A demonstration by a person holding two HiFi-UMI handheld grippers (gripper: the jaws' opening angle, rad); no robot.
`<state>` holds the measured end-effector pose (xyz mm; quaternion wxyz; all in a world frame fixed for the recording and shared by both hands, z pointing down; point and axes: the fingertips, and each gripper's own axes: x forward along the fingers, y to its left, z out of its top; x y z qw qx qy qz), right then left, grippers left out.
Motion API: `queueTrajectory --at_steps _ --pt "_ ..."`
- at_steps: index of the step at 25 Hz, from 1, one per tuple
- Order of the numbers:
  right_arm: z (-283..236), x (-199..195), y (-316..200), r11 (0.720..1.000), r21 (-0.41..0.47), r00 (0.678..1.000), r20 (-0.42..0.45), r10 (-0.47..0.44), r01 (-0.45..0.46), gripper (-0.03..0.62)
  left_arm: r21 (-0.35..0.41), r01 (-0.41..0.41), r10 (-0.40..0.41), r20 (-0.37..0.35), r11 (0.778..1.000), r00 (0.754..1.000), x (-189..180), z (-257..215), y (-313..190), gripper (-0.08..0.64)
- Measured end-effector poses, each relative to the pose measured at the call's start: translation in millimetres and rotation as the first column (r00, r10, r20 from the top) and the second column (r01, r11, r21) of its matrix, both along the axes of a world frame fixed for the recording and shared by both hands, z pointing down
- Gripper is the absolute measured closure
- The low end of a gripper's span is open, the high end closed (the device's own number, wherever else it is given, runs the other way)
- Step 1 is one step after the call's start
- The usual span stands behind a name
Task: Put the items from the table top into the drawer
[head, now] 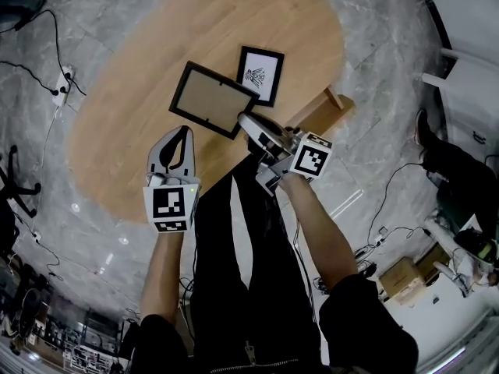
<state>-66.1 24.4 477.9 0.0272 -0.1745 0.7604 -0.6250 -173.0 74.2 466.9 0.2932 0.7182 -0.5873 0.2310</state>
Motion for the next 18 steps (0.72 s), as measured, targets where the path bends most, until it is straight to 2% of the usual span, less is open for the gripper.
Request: queueTrajectory --at_steps 9,18 --pt "-28.5 65.4 -17.9 0.991 0.044 0.992 -0.009 0.129 -0.129 0.525 0.019 -0.107 0.107 0.0 0.994 0.994 49.4 -19.6 -22.5 0.545" --pt "-29.5 147.3 -16.3 0.95 0.052 0.949 -0.045 0.311 -0.308 0.526 0.009 -0.258 0.259 -0.009 0.966 0.966 104.4 -18.2 -37.4 0.545"
